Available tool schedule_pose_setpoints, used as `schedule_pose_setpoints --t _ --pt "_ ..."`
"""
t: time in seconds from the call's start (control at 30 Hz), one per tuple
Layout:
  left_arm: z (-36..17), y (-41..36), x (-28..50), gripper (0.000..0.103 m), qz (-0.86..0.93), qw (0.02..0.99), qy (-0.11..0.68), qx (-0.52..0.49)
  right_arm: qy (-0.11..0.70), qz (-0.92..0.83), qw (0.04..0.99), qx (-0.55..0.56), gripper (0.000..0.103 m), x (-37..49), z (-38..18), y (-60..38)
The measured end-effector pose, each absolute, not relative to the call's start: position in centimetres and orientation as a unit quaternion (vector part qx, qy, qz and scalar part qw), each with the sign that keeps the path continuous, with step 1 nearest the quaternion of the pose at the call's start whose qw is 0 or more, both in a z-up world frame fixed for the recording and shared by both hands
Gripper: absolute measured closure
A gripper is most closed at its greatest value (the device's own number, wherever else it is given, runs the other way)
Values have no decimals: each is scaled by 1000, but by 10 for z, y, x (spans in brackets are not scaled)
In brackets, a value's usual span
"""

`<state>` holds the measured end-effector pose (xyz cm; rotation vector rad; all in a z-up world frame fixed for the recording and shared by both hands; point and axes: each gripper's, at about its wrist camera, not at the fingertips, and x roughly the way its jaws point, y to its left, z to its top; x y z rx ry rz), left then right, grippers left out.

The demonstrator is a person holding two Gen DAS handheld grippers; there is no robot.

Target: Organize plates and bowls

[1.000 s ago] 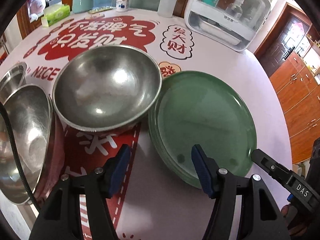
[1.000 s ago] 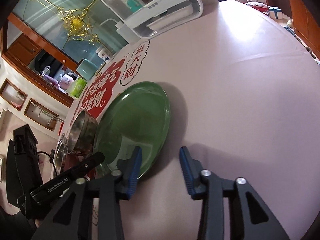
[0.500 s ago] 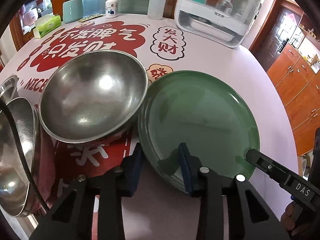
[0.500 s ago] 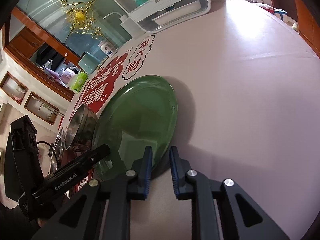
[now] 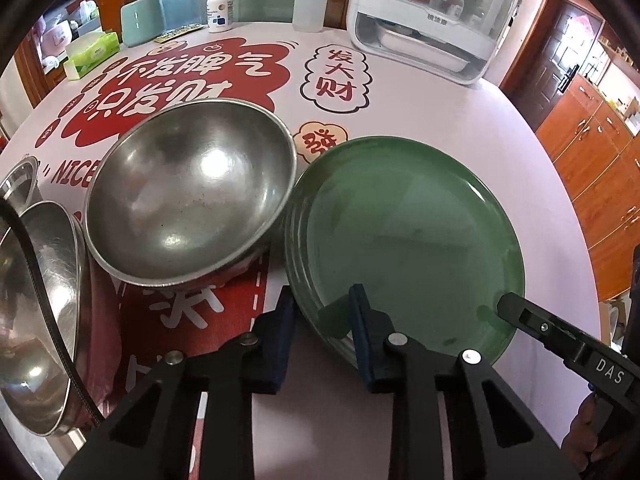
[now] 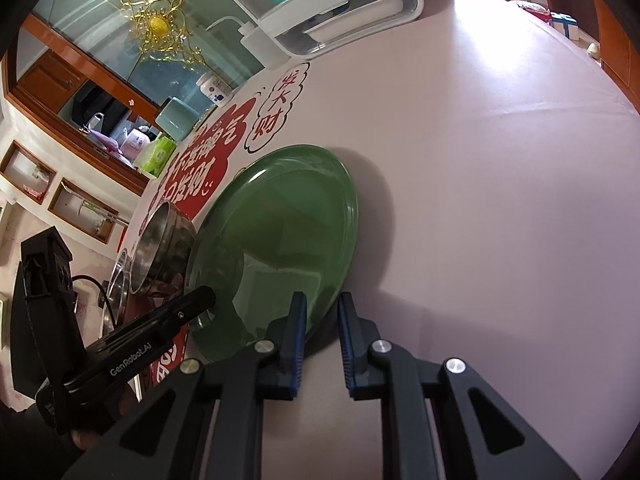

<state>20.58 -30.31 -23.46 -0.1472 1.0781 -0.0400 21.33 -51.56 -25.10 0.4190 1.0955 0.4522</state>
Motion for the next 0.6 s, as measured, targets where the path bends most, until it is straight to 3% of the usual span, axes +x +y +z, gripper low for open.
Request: schedule_pose_setpoints --t 0.6 --pt "-204 -331 186 79 -74 869 489 -29 491 179 830 193 88 191 -221 -541"
